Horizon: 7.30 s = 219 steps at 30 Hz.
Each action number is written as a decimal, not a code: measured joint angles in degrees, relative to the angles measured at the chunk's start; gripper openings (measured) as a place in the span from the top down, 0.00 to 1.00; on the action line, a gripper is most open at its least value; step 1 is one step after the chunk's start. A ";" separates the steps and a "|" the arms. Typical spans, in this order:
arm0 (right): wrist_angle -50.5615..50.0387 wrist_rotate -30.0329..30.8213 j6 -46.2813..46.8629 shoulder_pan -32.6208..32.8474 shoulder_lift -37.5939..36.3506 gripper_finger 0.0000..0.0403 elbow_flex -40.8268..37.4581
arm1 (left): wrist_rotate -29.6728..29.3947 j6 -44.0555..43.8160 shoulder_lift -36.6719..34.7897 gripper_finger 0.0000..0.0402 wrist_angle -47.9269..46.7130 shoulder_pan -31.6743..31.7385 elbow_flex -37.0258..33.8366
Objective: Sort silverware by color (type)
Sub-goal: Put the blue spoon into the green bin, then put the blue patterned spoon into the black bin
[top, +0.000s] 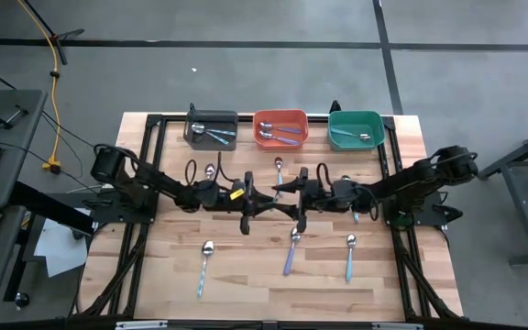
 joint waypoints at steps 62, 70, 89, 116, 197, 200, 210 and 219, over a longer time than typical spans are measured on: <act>-65.26 11.91 -41.98 -61.31 -7.84 0.99 1.58 | -7.06 6.34 0.53 0.65 -7.57 0.31 1.55; -65.94 11.39 -43.84 -62.66 -3.37 0.98 1.58 | -5.79 5.45 0.53 0.65 -7.57 0.14 1.55; -64.35 11.95 -43.93 -64.24 -1.20 0.79 1.58 | -5.78 5.55 0.53 0.65 -7.57 0.14 1.55; -68.69 -13.95 -9.66 -42.02 -25.69 1.00 1.54 | -6.45 8.64 0.53 0.65 -13.99 0.33 1.55; -88.24 5.40 47.84 -10.14 -9.90 0.98 -7.71 | -6.24 8.48 0.51 0.65 -17.08 0.20 1.55; -84.65 6.14 44.53 -10.10 -11.97 0.99 -7.77 | -6.24 8.44 0.51 0.65 -17.09 0.22 1.57; -55.34 12.41 23.84 -8.82 -17.31 1.00 -7.77 | -6.24 8.44 0.51 0.65 -17.09 0.24 1.57; -23.62 9.53 6.31 -7.61 -15.49 1.00 -7.71 | -7.79 1.44 0.51 0.65 -14.48 2.14 1.64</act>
